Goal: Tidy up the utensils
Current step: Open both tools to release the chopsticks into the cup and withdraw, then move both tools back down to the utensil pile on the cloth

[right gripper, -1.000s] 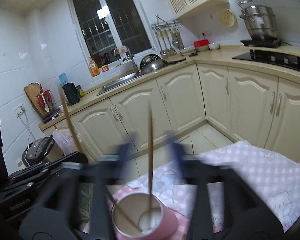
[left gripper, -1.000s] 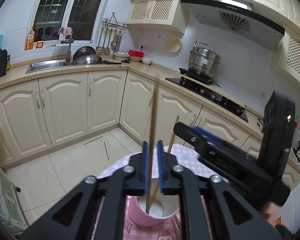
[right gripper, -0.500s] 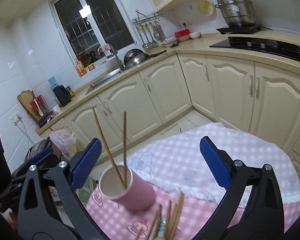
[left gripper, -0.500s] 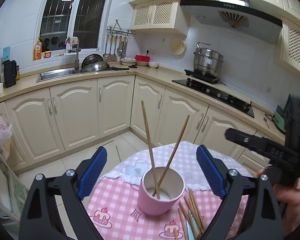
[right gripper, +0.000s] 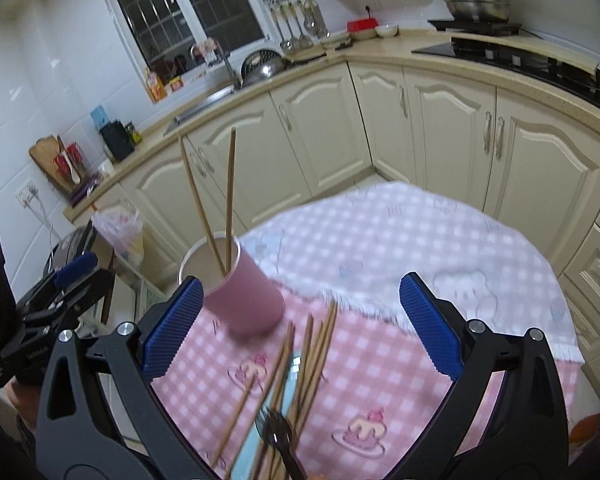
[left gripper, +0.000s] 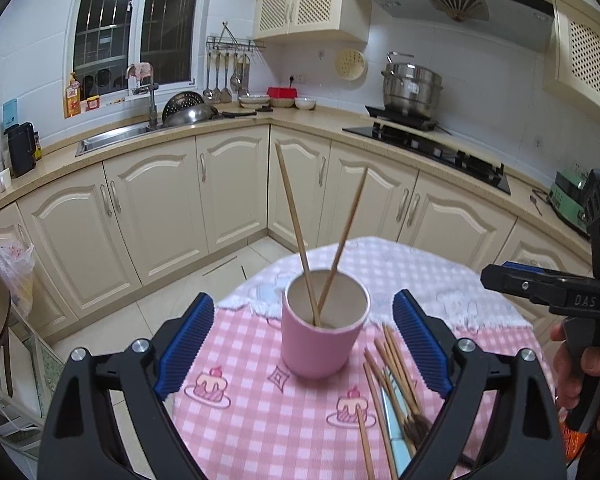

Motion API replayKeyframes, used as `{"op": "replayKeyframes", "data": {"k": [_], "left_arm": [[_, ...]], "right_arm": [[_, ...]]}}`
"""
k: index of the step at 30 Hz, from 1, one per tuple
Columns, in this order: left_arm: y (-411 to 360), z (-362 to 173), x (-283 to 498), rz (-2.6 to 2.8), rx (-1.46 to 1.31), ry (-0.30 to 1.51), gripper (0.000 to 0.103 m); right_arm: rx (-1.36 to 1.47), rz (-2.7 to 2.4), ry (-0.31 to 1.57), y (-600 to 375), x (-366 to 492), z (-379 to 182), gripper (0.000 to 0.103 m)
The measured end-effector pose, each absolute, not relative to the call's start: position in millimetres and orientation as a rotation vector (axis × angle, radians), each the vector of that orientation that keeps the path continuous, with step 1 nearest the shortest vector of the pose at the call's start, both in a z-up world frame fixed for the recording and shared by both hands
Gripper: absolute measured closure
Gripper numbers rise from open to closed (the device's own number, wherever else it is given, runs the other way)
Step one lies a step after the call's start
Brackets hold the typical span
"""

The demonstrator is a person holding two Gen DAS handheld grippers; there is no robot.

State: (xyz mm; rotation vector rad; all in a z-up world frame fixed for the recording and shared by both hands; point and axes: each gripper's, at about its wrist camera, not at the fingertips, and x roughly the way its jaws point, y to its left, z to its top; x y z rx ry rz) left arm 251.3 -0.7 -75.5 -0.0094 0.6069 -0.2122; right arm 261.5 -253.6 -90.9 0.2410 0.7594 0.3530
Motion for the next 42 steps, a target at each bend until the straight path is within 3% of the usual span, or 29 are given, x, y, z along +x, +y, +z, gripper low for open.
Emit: {"op": "replayKeyframes", "data": {"k": [16, 22, 31, 42], "left_arm": [[-13, -143, 235, -0.234, 0.053, 0.841, 0.014], [-27, -174, 232, -0.252, 0.09, 0.944, 0.014], [-38, -201, 230, -0.269, 0.137, 1.044, 0.014], [-47, -218, 229, -0.29, 0.181, 1.109, 0.014]], "right_arm": [[-0.019, 0.434, 1.068, -227, 218, -162, 0.008], [-0.085, 0.478, 1.165, -211, 208, -190, 0.04], [-0.114, 0.528, 1.212, -198, 211, -203, 0.057], [-0.122, 0.549, 1.214, -188, 220, -207, 0.061]]}}
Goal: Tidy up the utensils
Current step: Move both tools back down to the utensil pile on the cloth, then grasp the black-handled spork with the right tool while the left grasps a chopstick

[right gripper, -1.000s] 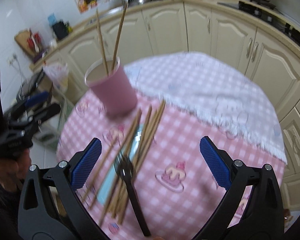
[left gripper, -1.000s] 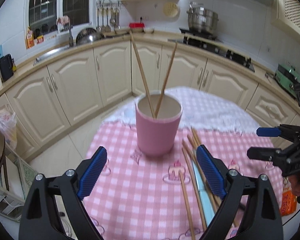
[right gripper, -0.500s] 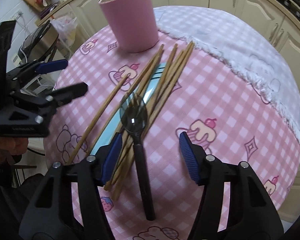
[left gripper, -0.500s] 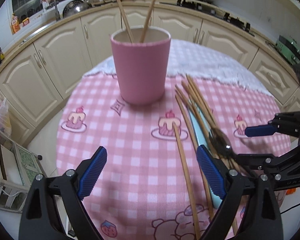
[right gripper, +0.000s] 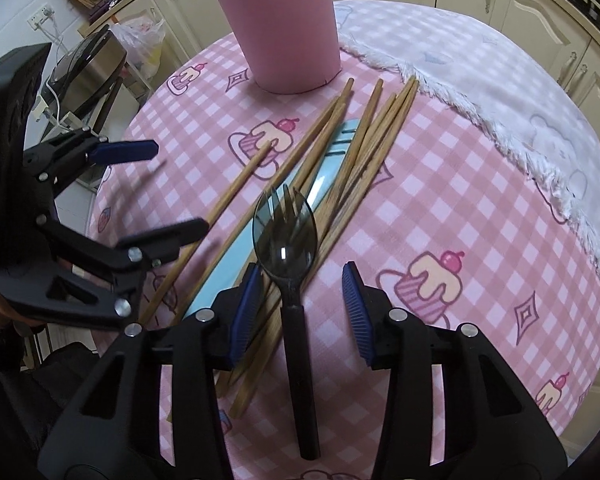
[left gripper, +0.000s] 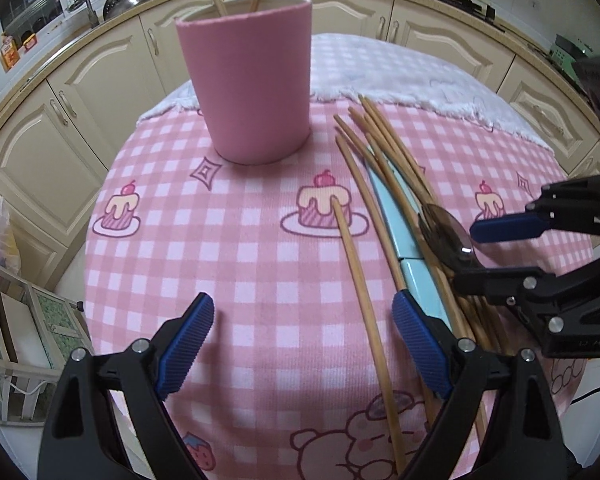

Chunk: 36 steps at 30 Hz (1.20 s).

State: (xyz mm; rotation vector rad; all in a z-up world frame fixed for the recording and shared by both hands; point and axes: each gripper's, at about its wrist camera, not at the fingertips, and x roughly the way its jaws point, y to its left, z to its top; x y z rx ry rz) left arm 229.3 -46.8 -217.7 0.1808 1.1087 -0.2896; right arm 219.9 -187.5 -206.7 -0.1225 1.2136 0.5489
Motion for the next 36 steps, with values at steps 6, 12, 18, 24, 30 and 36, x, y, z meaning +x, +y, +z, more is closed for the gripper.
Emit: {"op": "replayKeyframes", "data": {"k": [6, 12, 18, 24, 30, 36], "left_arm": [[-55, -224, 234, -0.303, 0.22, 1.128, 0.015], [-60, -230, 240, -0.329, 0.234, 1.153, 0.025], [-67, -224, 245, -0.369, 0.249, 1.15, 0.072], [-65, -222, 245, -0.387, 0.225, 1.15, 0.096], [-51, -205, 242, -0.382, 0.144, 1.091, 0.098], [-39, -184, 238, -0.378, 0.078, 1.007, 0.098]], "right_arm": [[-0.137, 0.552, 1.214, -179, 228, -209, 0.061], [-0.138, 0.555, 1.211, -177, 231, -208, 0.062], [-0.159, 0.538, 1.206, -172, 236, -210, 0.074], [-0.117, 0.547, 1.167, -182, 230, -205, 0.075], [-0.016, 0.529, 1.084, -205, 227, -191, 0.075], [0.078, 0.497, 0.994, -223, 227, -175, 0.075]]}}
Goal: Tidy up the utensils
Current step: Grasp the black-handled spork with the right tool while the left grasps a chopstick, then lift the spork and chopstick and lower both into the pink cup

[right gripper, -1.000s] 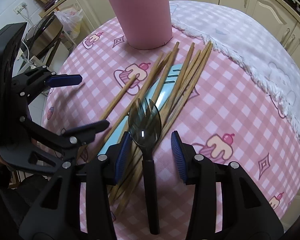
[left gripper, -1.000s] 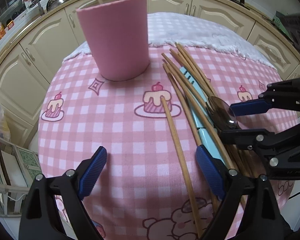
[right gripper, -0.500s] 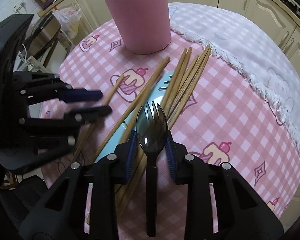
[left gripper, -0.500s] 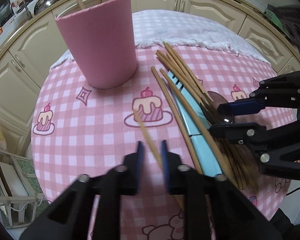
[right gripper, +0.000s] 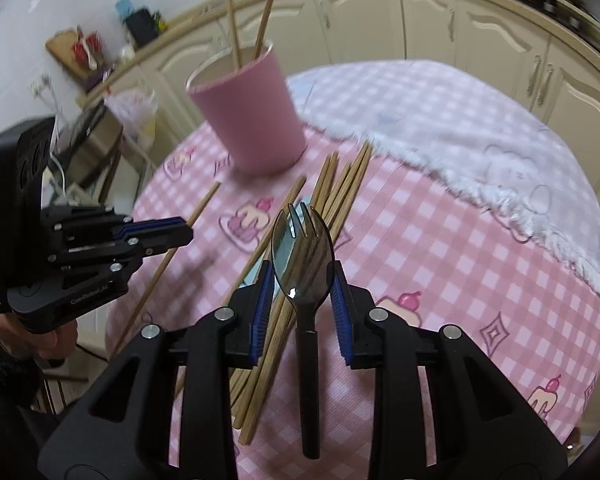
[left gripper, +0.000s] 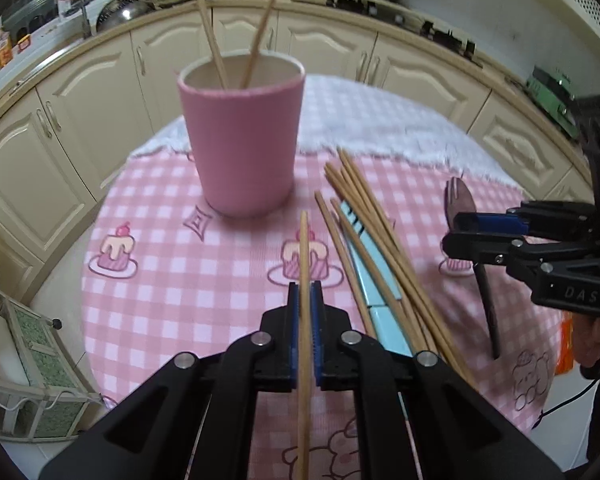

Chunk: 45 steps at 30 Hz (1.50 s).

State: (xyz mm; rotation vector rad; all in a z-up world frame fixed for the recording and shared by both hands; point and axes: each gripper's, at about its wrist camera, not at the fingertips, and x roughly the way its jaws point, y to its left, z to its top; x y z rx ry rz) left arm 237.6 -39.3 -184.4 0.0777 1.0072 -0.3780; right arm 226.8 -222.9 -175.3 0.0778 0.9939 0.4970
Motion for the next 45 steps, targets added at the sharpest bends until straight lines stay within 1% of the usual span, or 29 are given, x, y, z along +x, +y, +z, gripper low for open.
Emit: {"op": "replayKeyframes", "data": {"k": [10, 11, 12, 17, 21, 23, 24, 25, 33, 35, 36, 37, 40, 45], "left_arm": [[-19, -140, 233, -0.355, -0.034, 0.84, 0.098], [-16, -134, 232, -0.351, -0.044, 0.821, 0.098], [-14, -130, 231, -0.347, -0.052, 0.804, 0.098], [-9, -109, 231, -0.344, -0.076, 0.729, 0.098], [-10, -109, 233, -0.343, -0.075, 0.734, 0.098], [-11, -112, 233, -0.348, -0.075, 0.747, 0.098], [-11, -114, 233, -0.349, -0.074, 0.752, 0.098], [-12, -116, 233, -0.35, -0.073, 0.758, 0.098], [-12, -121, 233, -0.354, -0.073, 0.766, 0.098], [-11, -120, 233, -0.355, -0.072, 0.764, 0.098], [-12, -119, 232, -0.356, -0.07, 0.762, 0.098], [-12, -118, 232, -0.357, -0.07, 0.761, 0.098], [-11, -114, 233, -0.358, -0.069, 0.754, 0.098], [-7, -108, 231, -0.349, -0.081, 0.733, 0.098]], "right_arm": [[0.129, 0.49, 0.87, -234, 222, -150, 0.076], [0.136, 0.489, 0.857, -235, 223, -147, 0.081], [0.144, 0.49, 0.851, -237, 223, -145, 0.092], [0.156, 0.48, 0.843, -240, 227, -142, 0.092], [0.114, 0.469, 0.924, -233, 234, -155, 0.091], [0.093, 0.435, 0.97, -231, 242, -166, 0.072], [0.078, 0.409, 0.977, -231, 244, -170, 0.05], [0.056, 0.378, 0.984, -230, 248, -173, 0.045], [0.003, 0.256, 1.132, -234, 287, -218, 0.045], [-0.042, 0.229, 1.122, -229, 294, -223, 0.046], [-0.084, 0.206, 1.12, -225, 296, -223, 0.056], [-0.104, 0.204, 1.116, -221, 298, -222, 0.071], [-0.128, 0.227, 1.114, -216, 297, -222, 0.071], [0.012, 0.3, 1.035, -233, 280, -209, 0.071]]}}
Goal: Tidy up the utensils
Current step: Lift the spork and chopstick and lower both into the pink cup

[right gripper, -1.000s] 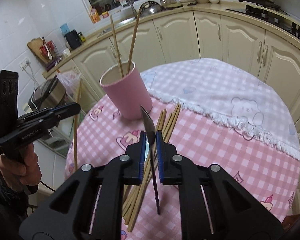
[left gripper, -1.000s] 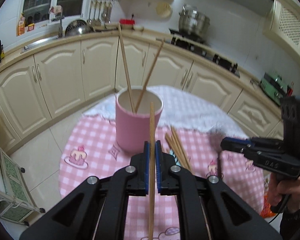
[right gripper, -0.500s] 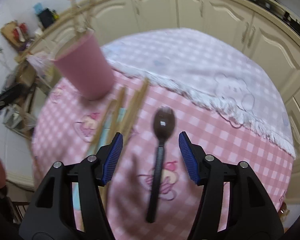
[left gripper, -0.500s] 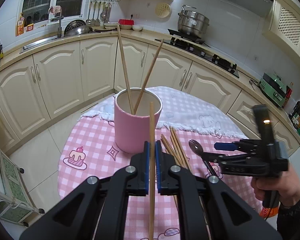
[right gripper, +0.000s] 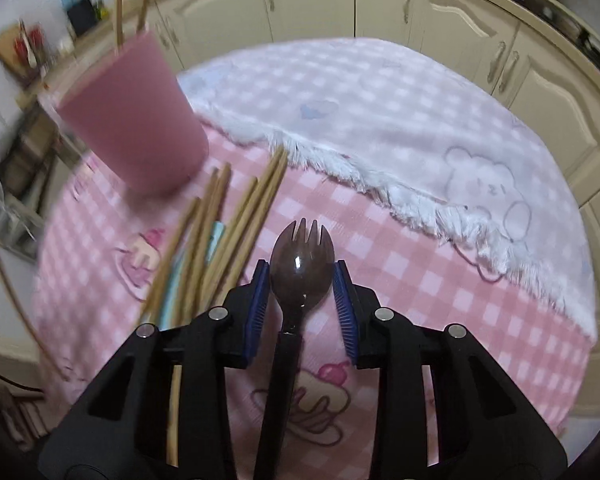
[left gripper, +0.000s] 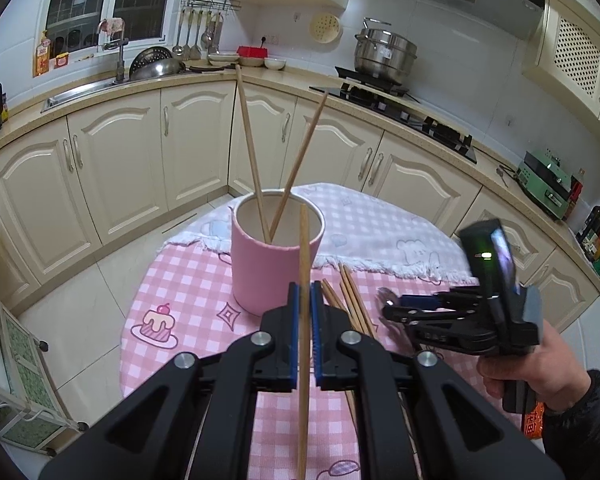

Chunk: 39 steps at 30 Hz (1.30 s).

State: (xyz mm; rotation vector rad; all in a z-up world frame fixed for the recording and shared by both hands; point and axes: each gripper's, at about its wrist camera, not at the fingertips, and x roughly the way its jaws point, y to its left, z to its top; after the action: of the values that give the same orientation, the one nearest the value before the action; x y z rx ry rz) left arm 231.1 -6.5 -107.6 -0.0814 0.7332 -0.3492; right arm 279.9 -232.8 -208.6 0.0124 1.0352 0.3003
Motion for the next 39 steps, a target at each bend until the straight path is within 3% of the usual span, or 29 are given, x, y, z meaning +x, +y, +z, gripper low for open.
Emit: {"op": "replayKeyframes", "data": {"k": [11, 23, 39], "left_arm": [[0, -82, 225, -0.354, -0.105, 0.635, 0.098], [7, -49, 220, -0.352, -0.114, 0.518, 0.098], [11, 30, 264, -0.345, -0.142, 0.32, 0.098]], "right_arm": [[0.14, 0.348, 0.751, -247, 244, -147, 0.071], [0.178, 0.378, 0.601, -247, 245, -101, 0.071], [0.133, 0.471, 0.346, -198, 287, 6, 0.071]]}}
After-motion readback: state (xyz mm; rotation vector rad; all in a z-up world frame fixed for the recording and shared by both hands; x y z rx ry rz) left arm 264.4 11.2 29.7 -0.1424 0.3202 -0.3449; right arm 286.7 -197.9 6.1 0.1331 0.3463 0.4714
